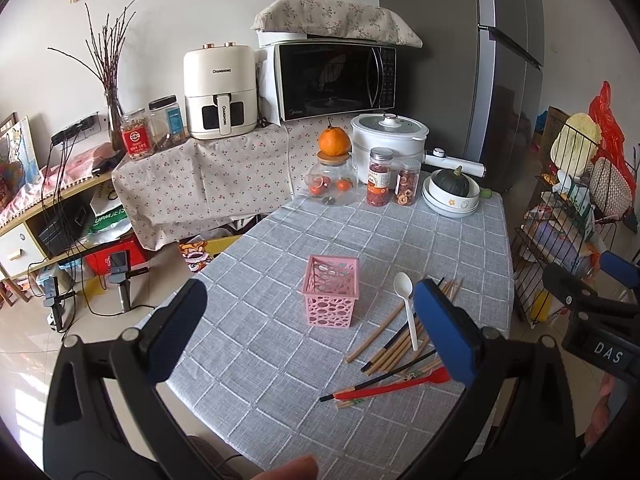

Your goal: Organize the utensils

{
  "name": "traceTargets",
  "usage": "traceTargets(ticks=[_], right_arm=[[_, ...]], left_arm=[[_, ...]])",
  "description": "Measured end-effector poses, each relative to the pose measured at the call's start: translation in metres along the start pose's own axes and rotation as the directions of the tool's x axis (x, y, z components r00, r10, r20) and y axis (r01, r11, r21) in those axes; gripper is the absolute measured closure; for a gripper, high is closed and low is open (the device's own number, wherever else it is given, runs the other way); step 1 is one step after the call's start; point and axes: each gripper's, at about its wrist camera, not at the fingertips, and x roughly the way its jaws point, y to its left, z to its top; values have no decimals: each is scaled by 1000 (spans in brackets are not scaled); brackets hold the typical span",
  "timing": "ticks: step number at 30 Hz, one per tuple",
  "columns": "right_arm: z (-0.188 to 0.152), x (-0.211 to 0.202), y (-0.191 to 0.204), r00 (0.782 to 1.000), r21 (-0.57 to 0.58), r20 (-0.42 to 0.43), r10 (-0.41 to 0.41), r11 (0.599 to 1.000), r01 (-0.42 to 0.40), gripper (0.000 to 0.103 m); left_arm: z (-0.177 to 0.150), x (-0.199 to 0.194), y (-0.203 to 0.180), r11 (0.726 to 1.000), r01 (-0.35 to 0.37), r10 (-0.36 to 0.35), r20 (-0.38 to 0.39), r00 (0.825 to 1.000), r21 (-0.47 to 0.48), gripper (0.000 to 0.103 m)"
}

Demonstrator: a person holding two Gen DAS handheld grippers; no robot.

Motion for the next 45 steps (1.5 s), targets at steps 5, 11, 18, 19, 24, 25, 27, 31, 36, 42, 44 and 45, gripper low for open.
traceTargets(ticks=[5, 11, 18, 19, 24, 25, 27, 31, 36, 42, 44, 45], right_arm=[[0, 0, 0, 1000, 0, 0, -1, 1000, 1, 0], [0, 0, 0, 1000, 0, 0, -1, 1000, 1, 0], [0, 0, 0, 1000, 0, -1, -1, 1000, 1, 0], [0, 1, 0, 1000, 1, -2, -1, 1000, 1, 0], [-1, 1, 0, 1000, 1, -1, -1, 1000, 1, 0], [-1, 1, 0, 1000, 0, -1, -2, 1000, 2, 0], [0, 1, 0, 1000, 0, -3, 1, 1000, -1, 0], [-1, 1, 0, 1000, 0, -3, 0, 1000, 0, 0], [-2, 1, 0, 1000, 5, -3, -2, 1000, 2, 0], [-3, 1, -1, 1000, 5, -2, -6, 1000, 6, 0], [-3, 1, -1, 1000, 6, -3, -5, 1000, 5, 0], [-3, 2, -1, 1000, 6, -3, -5, 1000, 5, 0]], left_arm=[[0, 0, 0, 1000, 0, 0, 0, 1000, 1, 0], [3, -1, 3, 1000, -1, 1, 0, 1000, -3, 0], [4, -1, 2, 1000, -3, 3, 3, 1000, -3, 0], [4, -1, 1, 1000, -3, 3, 3, 1000, -3, 0], [4, -1, 2, 1000, -5, 5, 4, 1000, -3, 0], [4, -1, 2, 1000, -5, 5, 4, 1000, -3, 0], [4, -1, 1, 1000, -5, 5, 5, 1000, -4, 0], [4, -1, 1, 1000, -6, 6, 5, 1000, -4, 0], [4, -2, 2, 1000, -6, 6, 4, 1000, -4, 0], [5, -1, 3, 1000, -8, 8, 8, 1000, -3, 0], [5, -1, 3, 1000, -9, 9, 9, 1000, -3, 0], [5, 0, 3, 1000, -9, 9, 9, 1000, -2, 0]])
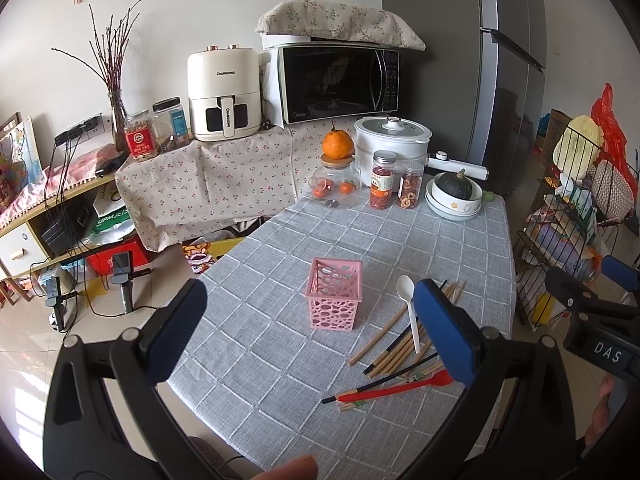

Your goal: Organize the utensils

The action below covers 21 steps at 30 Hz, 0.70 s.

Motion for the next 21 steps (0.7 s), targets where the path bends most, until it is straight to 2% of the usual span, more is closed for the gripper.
traceTargets(ticks=[21], right_arm=[[1, 0, -2, 1000, -1, -2, -2, 1000, 2, 0]], left_arm=[[0, 0, 1, 1000, -3, 3, 2, 1000, 2, 0]])
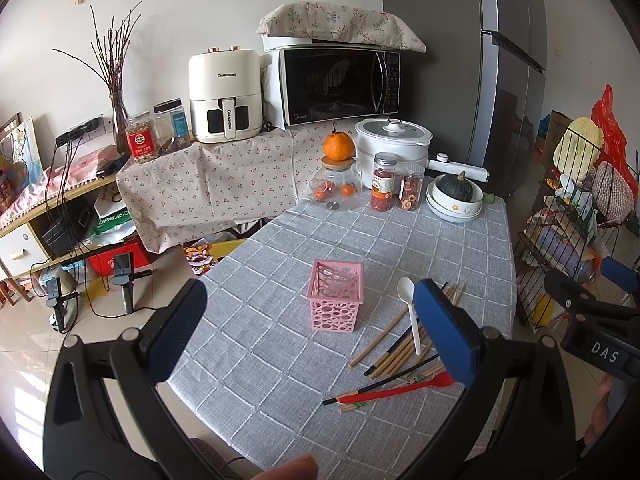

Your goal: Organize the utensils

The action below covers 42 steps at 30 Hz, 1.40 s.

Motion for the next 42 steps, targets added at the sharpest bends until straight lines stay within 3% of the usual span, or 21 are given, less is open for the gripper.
traceTargets(ticks=[5, 10, 12, 14, 16, 21, 25, 27, 31, 36, 39, 42], right_arm=[[1, 1, -3, 1000, -1, 0, -7, 1000, 7, 0], [8, 8, -10, 998, 1, -38, 44, 999, -44, 0], [16, 14, -9, 996, -25, -90, 26, 999, -29, 0], [23, 18, -15, 994, -21, -109, 16, 1000, -19, 0], [31, 27, -24, 987, 2, -159, 36, 999, -36, 0], [40, 75, -49, 950, 76, -303, 71, 996, -51, 0], [20, 124, -69, 916, 135, -395, 73, 991, -21, 0], [10, 149, -75, 881, 135, -466, 82, 991, -20, 1], [5, 179, -80, 857, 115, -511, 64, 993, -6, 7], [0, 213, -82, 815, 114, -574, 80, 993, -18, 12], [-5, 232, -87, 792, 121, -606, 81, 993, -9, 17], [-8, 245, -93, 775, 144, -625, 94, 989, -4, 18]], left_arm=[[0, 1, 0, 1000, -10, 10, 4, 1000, 9, 0], [4, 8, 0, 1000, 9, -9, 17, 1000, 25, 0], [6, 18, -6, 997, 22, -20, -28, 999, 79, 0], [9, 29, -9, 992, 91, -81, -104, 991, 92, 0], [12, 41, -13, 985, 147, -129, -175, 976, 92, 0], [18, 77, -34, 970, 205, -156, -317, 935, 130, 1], [16, 107, -54, 952, 299, -243, -427, 871, 68, 1], [16, 123, -70, 941, 334, -269, -465, 843, 61, 7], [17, 163, -101, 930, 359, -272, -512, 815, 78, 22], [6, 234, -128, 937, 348, -250, -613, 749, 43, 48], [-5, 269, -141, 947, 319, -220, -657, 721, 33, 57], [-10, 289, -149, 952, 305, -211, -679, 703, 20, 57]])
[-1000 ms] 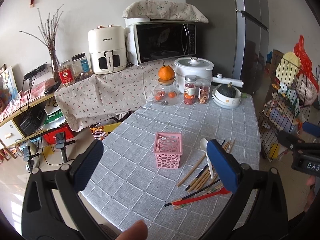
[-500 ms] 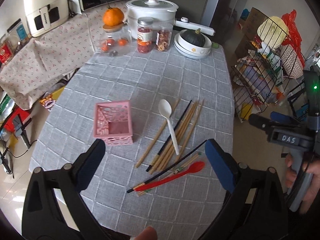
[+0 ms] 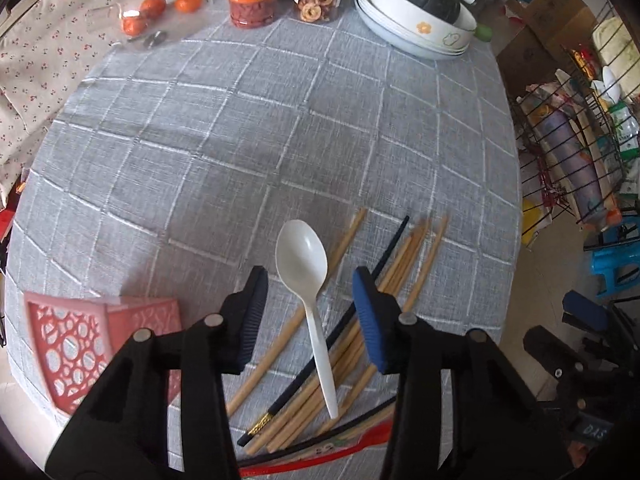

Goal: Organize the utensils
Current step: 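Grasp the white plastic spoon with the left tool while the right tool grasps a wooden chopstick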

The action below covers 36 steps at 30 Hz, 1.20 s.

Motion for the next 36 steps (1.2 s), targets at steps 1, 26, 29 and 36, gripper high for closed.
traceTargets(ticks=[1, 26, 29, 36], right_arm=[[2, 3, 0, 1000, 1, -3, -1, 1000, 1, 18], [5, 30, -3, 994, 48, -73, 78, 996, -75, 18], [3, 41, 4, 983, 75, -114, 144, 988, -136, 24], [7, 69, 12, 965, 172, -113, 236, 961, -215, 55]], left_arm=[[5, 5, 0, 1000, -16, 16, -4, 1000, 0, 57], [-45, -55, -6, 999, 32, -31, 103, 994, -10, 67], [-60, -95, -7, 999, 24, -29, 198, 980, 28, 67], [-56, -144, 32, 998, 43, -56, 363, 930, 44, 67]])
